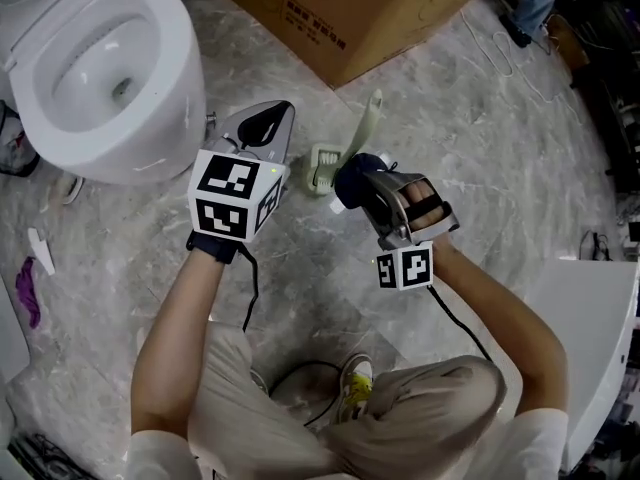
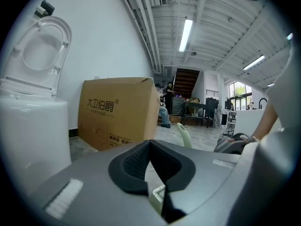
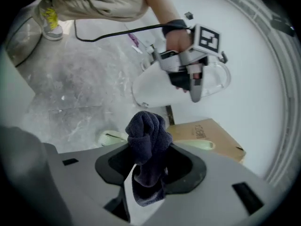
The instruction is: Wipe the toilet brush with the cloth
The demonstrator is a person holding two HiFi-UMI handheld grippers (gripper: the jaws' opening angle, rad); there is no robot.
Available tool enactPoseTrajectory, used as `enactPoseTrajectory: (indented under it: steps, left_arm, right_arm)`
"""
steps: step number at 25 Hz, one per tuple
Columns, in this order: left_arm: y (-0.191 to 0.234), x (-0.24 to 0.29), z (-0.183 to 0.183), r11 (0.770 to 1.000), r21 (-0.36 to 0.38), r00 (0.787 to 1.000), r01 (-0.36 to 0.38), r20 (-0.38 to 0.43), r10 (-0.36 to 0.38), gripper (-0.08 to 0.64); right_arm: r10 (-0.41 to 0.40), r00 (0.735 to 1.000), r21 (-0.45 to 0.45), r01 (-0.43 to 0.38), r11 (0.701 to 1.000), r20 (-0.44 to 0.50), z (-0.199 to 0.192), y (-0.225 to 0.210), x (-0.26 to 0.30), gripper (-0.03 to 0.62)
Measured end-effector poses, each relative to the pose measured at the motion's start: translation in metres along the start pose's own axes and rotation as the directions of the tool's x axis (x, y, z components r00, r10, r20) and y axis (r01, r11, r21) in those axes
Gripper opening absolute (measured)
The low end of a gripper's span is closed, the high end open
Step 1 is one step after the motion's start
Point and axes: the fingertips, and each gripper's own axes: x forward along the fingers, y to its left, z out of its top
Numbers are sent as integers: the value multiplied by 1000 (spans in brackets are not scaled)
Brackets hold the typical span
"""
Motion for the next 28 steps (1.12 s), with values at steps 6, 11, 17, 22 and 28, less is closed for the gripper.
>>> enactPoseTrajectory:
  steps: [6, 11, 17, 22, 28]
  left_arm:
    - [-11, 2, -14, 995, 95, 998, 43, -47, -39, 0]
    - [-17, -3, -15, 991, 114, 996, 73, -50, -68, 0]
    - [-13, -9, -11, 993, 99, 997, 69, -38, -66, 0]
    - [-11, -15, -13, 992, 110, 997, 69, -50, -63, 0]
    - [-12, -18, -15, 991, 116, 997, 64, -61, -57, 0]
  right_arm:
    - [-132, 989, 94, 139, 986, -73, -9, -45, -12, 186]
    - [-54, 990, 138, 72, 988, -130, -8, -20, 2, 184]
    - [12, 987, 141, 11, 990, -162, -7, 15, 28, 184]
    - [50, 981, 183, -15, 983, -188, -13, 37, 46, 184]
    - [99, 966, 243, -39, 969, -239, -30, 65, 60, 184]
